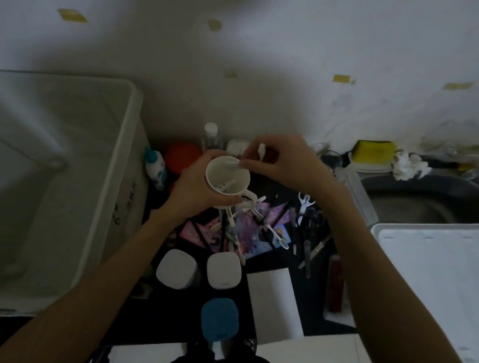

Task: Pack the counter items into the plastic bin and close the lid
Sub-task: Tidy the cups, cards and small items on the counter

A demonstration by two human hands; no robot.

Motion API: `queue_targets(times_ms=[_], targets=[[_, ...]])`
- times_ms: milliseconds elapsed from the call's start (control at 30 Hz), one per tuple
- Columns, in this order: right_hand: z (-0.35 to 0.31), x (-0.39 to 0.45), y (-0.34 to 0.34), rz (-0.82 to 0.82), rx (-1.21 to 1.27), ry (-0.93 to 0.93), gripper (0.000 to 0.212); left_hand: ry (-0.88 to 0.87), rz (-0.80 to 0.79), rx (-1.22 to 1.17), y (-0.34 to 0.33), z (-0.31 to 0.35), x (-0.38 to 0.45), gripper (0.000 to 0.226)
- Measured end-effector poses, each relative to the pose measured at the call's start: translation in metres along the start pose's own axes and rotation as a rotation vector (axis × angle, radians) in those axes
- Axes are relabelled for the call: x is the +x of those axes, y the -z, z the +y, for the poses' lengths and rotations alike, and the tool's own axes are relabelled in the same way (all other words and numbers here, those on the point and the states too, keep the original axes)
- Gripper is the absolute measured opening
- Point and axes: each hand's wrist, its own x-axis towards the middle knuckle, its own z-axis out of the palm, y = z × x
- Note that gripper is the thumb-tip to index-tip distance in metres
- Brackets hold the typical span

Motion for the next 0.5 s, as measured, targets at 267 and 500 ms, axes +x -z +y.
queue_targets(times_ms=[267, 500], targets=[[-0.014, -0.014, 0.003, -0.075, 0.022, 0.001, 0.018, -0.029, -0.035, -0.035, -0.006, 0.014, -0.011, 0.073], [-0.025, -0.022, -0.001, 0.095, 0.121, -0.014, 0.018, -0.044, -0.013, -0.036, -0.005, 0.022, -0.016, 0.074]])
